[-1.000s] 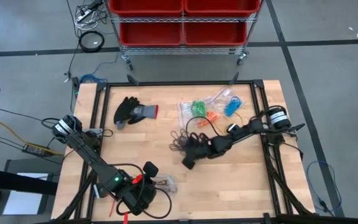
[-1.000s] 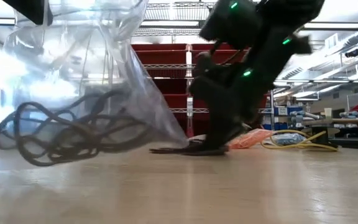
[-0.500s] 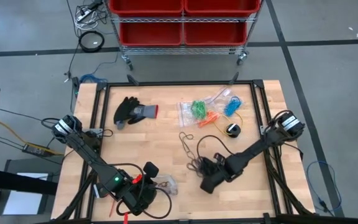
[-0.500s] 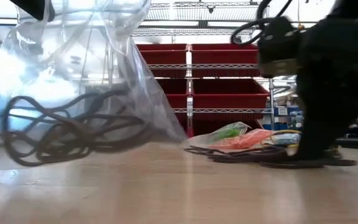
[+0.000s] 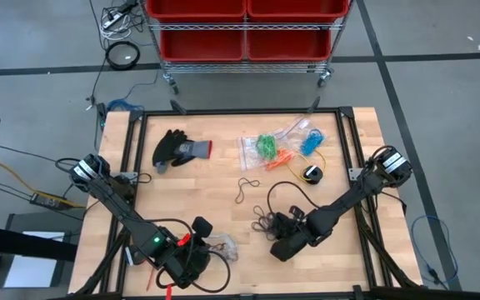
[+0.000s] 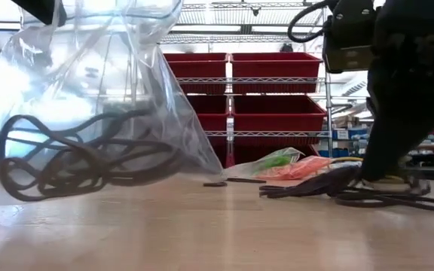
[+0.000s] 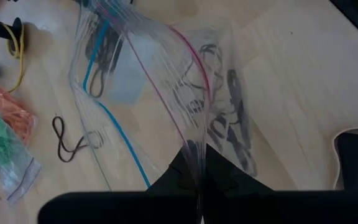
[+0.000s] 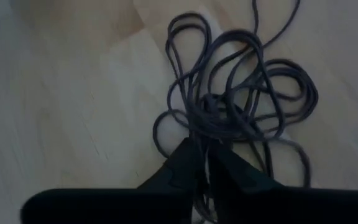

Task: Sort rubber bands
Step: Put the black rubber band into the transparent zip bag

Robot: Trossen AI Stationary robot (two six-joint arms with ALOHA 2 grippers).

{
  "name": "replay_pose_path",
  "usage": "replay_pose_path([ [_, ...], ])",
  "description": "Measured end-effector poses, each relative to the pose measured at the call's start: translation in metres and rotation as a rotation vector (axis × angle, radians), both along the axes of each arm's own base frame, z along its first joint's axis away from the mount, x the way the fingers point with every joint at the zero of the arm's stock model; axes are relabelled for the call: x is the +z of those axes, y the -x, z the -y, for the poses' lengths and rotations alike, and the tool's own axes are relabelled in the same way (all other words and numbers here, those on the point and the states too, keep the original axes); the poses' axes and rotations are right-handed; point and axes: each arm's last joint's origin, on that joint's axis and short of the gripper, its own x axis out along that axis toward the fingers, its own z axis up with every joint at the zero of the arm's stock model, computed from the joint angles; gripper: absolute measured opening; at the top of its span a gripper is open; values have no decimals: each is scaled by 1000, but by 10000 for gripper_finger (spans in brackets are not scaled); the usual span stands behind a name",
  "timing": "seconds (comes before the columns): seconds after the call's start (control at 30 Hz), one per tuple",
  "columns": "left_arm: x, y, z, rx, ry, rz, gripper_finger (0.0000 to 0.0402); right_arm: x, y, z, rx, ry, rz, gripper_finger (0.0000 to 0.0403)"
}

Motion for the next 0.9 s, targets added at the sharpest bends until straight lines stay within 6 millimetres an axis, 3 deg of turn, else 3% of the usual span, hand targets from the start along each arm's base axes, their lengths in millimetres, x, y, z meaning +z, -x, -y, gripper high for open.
replay_pose_path([
  [0.37,0,0,-1,0,-4,-3,2,5,-4,-7,8,-35,77,135],
  [0.73,0,-2,-3,-35,-34,-7,2,11,-8,-10,19,-55,140,138],
  [0.9,0,-2,-3,-50,-44,-9,2,27,-7,-6,15,-8,216,138],
])
